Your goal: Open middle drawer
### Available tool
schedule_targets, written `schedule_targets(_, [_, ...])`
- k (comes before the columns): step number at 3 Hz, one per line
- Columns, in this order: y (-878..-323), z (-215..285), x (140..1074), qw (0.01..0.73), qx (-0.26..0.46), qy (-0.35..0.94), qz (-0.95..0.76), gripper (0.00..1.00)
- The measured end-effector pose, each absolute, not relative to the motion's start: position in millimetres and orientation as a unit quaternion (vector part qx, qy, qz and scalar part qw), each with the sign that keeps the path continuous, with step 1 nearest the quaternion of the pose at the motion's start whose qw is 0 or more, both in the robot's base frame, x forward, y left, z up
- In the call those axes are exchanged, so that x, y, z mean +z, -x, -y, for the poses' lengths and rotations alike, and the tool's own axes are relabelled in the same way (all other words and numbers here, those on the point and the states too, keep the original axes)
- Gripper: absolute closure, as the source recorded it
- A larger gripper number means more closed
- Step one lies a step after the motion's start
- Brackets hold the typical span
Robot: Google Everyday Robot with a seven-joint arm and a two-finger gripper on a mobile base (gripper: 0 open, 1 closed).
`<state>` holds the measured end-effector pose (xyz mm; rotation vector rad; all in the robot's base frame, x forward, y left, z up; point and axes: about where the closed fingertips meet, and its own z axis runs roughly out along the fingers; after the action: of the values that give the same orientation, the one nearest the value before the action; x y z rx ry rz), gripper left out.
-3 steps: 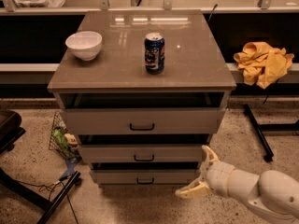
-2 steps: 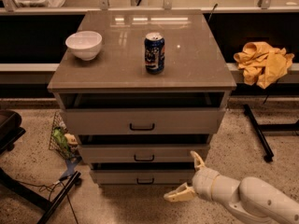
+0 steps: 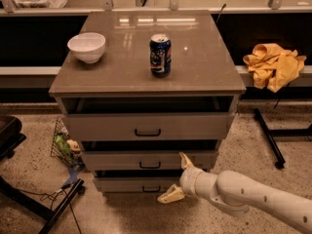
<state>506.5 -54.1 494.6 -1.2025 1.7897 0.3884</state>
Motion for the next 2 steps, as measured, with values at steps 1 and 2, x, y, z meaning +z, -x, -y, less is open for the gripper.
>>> schedule_targets(1, [-508, 52, 494, 0.462, 0.16, 0.488, -0.724, 0.0])
schedule_targets(2, [-535, 57, 482, 0.467, 0.145, 0.49, -0.721, 0.0])
